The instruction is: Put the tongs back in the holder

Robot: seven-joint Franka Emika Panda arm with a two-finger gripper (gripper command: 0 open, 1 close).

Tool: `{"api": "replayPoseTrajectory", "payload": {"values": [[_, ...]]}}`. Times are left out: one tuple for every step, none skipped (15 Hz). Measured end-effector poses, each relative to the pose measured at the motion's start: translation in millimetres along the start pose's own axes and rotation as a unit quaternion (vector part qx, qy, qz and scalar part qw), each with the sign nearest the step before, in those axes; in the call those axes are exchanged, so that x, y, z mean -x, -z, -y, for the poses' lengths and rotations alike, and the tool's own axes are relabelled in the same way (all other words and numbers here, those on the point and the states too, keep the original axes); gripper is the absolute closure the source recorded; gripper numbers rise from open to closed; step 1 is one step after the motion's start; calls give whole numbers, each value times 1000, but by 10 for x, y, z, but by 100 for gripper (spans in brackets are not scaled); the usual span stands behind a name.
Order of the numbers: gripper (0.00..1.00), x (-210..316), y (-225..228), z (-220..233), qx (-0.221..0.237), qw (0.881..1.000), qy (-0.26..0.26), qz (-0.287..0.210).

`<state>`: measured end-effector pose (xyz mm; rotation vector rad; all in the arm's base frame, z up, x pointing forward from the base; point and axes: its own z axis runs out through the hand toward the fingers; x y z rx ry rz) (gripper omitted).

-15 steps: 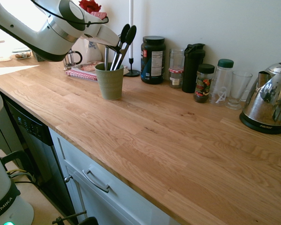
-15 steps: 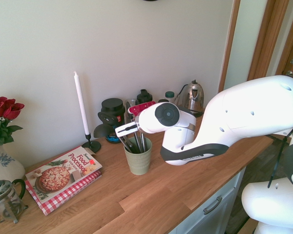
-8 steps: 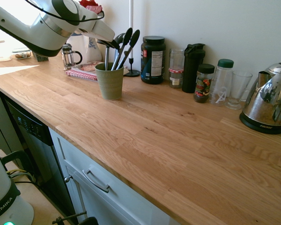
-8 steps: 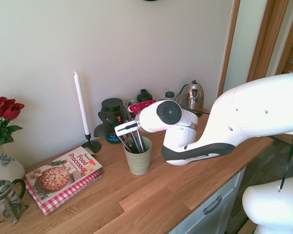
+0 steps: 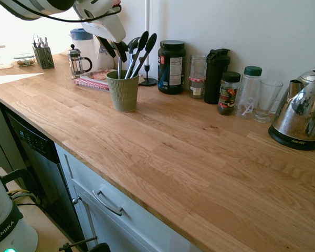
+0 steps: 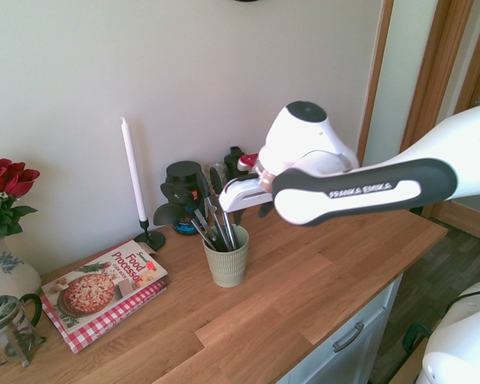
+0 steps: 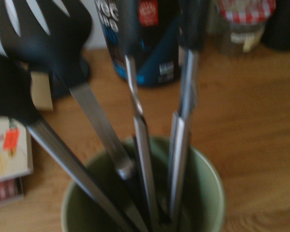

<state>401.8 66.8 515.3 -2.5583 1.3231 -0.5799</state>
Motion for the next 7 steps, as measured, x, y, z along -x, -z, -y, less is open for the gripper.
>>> {"api": "replayPoseTrajectory", "payload": {"values": [[0, -145, 58, -280, 30, 999, 12, 27], [0, -269, 135, -554, 55, 997, 20, 49], [0, -348, 265, -776, 76, 995, 23, 64], [0, -348, 406, -936, 93, 992, 28, 78], [0, -314, 529, -1052, 104, 990, 37, 91], [0, -269, 617, -1140, 112, 987, 46, 104], [0, -230, 672, -1215, 121, 984, 56, 116]]}}
